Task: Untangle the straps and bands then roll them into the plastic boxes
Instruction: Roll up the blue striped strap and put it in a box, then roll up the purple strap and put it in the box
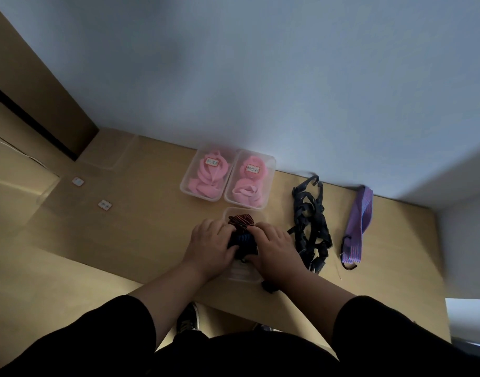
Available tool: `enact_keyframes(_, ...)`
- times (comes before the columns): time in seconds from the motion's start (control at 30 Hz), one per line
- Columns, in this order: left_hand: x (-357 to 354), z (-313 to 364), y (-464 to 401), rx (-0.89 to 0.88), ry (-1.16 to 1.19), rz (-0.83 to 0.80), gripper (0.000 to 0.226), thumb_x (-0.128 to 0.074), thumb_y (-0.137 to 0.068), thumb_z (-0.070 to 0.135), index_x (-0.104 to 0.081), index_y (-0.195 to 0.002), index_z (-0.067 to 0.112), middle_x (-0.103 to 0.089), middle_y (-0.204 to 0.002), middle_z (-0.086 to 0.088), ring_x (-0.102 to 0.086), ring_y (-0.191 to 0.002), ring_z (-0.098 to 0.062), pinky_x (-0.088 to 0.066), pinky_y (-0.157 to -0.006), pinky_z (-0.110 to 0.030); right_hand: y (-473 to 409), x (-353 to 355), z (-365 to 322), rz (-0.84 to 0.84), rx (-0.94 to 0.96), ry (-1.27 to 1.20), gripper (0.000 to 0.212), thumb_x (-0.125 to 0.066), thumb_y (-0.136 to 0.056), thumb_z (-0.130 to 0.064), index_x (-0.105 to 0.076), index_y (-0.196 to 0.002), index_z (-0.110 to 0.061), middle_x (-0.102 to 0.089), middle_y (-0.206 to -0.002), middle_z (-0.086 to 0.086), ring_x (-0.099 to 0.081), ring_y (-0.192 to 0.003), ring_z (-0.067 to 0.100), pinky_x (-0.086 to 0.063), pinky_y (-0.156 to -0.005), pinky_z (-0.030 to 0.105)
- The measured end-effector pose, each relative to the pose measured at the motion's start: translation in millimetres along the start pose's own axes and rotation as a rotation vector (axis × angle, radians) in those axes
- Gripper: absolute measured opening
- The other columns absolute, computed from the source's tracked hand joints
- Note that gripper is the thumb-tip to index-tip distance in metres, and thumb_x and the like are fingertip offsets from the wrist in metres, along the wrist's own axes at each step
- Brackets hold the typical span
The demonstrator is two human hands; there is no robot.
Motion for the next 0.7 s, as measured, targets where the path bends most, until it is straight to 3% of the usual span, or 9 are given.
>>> enact_keyframes(0.17,-1,6,0,-0.01,0.019,0.021,0.051,-0.049,-0.074,0.049,-0.063,-0.112,0.019,-0.064,-0.112,0.0,-0.057,-0.101,-0.025,-0.049,-0.084,-0.042,7,7,8,0.028,0.017,-0.069,0.066,-0.071,-0.087,-0.038,-0.046,-0.146,-0.021,-0.047,-0.147,0.002,-0.045,-0.134,0.027,-0.031,-0.115,0.041)
enact_keyframes(0.33,5,21,-10,-0.026,0.028,0.017,0.056,-0.049,-0.075,0.047,-0.062,-0.121,0.016,-0.063,-0.12,-0.001,-0.056,-0.11,-0.027,-0.049,-0.092,-0.045,19,24,24,0.125,0.011,-0.064,0.052,-0.067,-0.089,-0.032,-0.055,-0.137,-0.017,-0.056,-0.138,0.004,-0.052,-0.127,0.026,-0.039,-0.109,0.041)
enact_keyframes(0.47,8,39,-20,-0.05,0.044,0.001,0.054,-0.06,-0.074,0.041,-0.062,-0.122,0.015,-0.063,-0.121,-0.003,-0.056,-0.114,-0.028,-0.05,-0.095,-0.046,31,37,55,0.256,-0.069,-0.043,0.047,-0.077,-0.076,-0.02,-0.065,-0.121,-0.012,-0.066,-0.119,0.007,-0.064,-0.11,0.03,-0.053,-0.093,0.045)
enact_keyframes(0.53,9,51,-26,-0.088,0.045,0.026,0.051,-0.063,-0.073,0.038,-0.063,-0.119,0.015,-0.064,-0.116,-0.003,-0.058,-0.109,-0.028,-0.051,-0.094,-0.044,40,43,75,0.305,-0.147,-0.082,0.045,-0.075,-0.075,-0.017,-0.065,-0.119,-0.01,-0.067,-0.116,0.008,-0.064,-0.107,0.031,-0.055,-0.091,0.045)
enact_keyframes(0.7,10,93,-42,-0.18,-0.008,0.064,0.045,-0.047,-0.077,0.04,-0.066,-0.113,0.019,-0.066,-0.105,0.001,-0.063,-0.096,-0.023,-0.052,-0.083,-0.037,70,59,128,0.371,-0.516,-0.159,0.04,-0.067,-0.085,-0.023,-0.06,-0.124,-0.015,-0.062,-0.117,0.006,-0.058,-0.109,0.029,-0.05,-0.092,0.046)
Point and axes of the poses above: each hand's wrist, its own y-axis away from the middle knuckle, its own x-axis out of the back of the hand, z = x × y, the point moved 2 cm from there along -y, towards the middle knuckle
